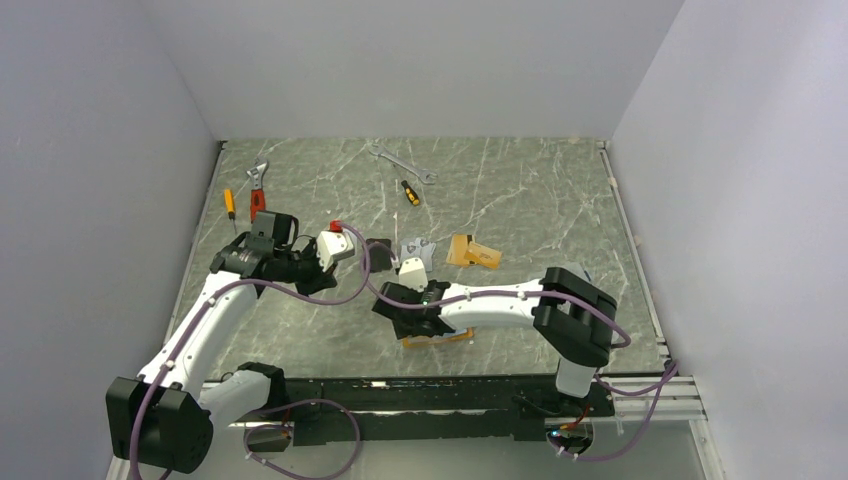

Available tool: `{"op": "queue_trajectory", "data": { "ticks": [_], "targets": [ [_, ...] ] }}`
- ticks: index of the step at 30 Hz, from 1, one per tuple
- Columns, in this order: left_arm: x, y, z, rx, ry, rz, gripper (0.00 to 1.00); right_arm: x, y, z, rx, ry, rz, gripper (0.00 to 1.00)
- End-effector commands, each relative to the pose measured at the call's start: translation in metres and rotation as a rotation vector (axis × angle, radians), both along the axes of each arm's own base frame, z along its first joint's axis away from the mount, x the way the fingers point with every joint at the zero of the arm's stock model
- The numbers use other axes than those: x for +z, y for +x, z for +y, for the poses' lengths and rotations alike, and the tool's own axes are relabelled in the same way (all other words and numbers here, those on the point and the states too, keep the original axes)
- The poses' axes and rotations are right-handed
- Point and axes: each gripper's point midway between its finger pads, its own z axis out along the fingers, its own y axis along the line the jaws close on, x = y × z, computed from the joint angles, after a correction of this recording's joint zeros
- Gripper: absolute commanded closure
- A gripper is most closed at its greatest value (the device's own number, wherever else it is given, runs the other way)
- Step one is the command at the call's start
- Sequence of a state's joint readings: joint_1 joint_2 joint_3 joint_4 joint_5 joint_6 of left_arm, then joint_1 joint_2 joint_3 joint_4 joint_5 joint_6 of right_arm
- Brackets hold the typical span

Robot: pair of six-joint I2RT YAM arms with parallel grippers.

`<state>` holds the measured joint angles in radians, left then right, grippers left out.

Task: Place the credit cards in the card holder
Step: Insert the credit card into the card holder.

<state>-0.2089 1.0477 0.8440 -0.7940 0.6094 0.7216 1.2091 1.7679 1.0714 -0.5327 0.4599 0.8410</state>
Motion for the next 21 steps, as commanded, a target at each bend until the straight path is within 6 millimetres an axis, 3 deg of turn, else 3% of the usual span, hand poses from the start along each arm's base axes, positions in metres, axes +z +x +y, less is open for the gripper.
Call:
{"op": "queue_trajectory", "data": {
  "ticks": [1,8,11,14,21],
  "targets": [
    [0.015,0.003,-0.006,-0.030,-0.035,-0.034,1.00,0.003,0.008,0.011,0.010,0.026,-0.016,0.34],
    [0.013,0.003,-0.003,-0.025,-0.018,-0.037,1.00,0.013,0.010,0.012,-0.012,0.056,-0.034,0.55],
    [0.012,0.003,-0.002,-0.021,-0.014,-0.035,1.00,0.020,0.010,0.013,-0.015,0.073,-0.040,0.58],
    [0.012,0.004,-0.003,-0.015,-0.017,-0.031,1.00,0.028,0.011,0.015,-0.010,0.089,-0.046,0.45],
    [0.015,0.009,-0.002,-0.003,-0.012,-0.019,1.00,0.050,0.020,0.016,-0.012,0.132,-0.064,0.31]
  ]
}}
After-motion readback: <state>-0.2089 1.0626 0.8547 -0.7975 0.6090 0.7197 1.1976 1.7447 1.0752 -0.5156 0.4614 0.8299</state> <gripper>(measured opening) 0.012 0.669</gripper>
